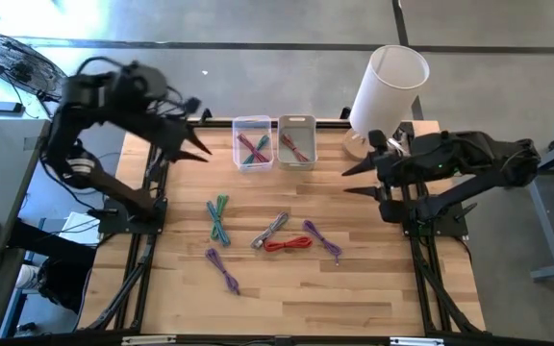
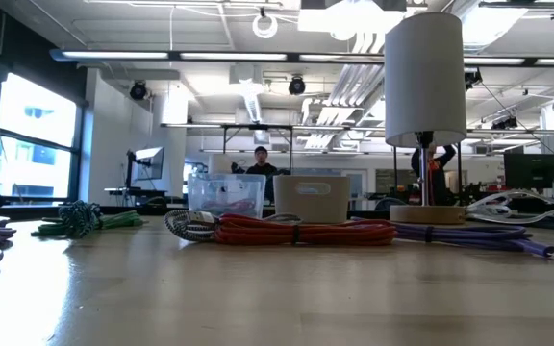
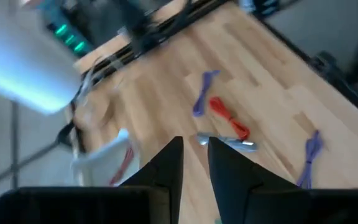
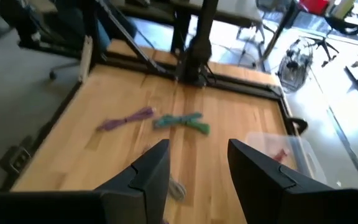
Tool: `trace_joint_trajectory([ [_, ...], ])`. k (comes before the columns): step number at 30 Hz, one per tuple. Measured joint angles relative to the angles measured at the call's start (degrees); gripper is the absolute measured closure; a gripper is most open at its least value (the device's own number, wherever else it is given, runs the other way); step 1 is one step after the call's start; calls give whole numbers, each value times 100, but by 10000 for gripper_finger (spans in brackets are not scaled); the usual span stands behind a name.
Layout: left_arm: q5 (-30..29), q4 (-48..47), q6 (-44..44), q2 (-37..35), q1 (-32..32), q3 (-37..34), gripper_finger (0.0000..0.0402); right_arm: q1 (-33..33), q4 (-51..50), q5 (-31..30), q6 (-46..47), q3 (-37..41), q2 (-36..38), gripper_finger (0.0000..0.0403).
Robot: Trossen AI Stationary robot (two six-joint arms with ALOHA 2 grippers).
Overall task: Pick & Place USB Port
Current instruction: Put the violet charger cable into the gray bin
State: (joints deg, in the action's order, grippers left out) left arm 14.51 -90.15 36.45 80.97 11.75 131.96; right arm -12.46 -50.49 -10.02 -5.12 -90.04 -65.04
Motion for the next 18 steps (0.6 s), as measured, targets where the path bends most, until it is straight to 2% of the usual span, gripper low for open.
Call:
trace_joint_trajectory([
  [3, -739, 11, -1115, -224, -344, -105, 330, -52, -258, -182, 4, 0, -13, 249],
  [7, -1351, 13, -3248, -587, -623, -568, 330, -126, -394, -352, 9, 0, -15, 250],
  [9, -1365, 13, -4092, -732, -778, -913, 330, -166, -394, -365, 9, 0, -15, 249],
  [12, -1219, 9, -4903, -924, -1106, -1584, 330, -226, -462, -367, -35, 0, -15, 250],
  [18, -564, 8, -5456, -1101, -1883, -2878, 330, -371, -957, -323, -106, 0, -36, 250],
])
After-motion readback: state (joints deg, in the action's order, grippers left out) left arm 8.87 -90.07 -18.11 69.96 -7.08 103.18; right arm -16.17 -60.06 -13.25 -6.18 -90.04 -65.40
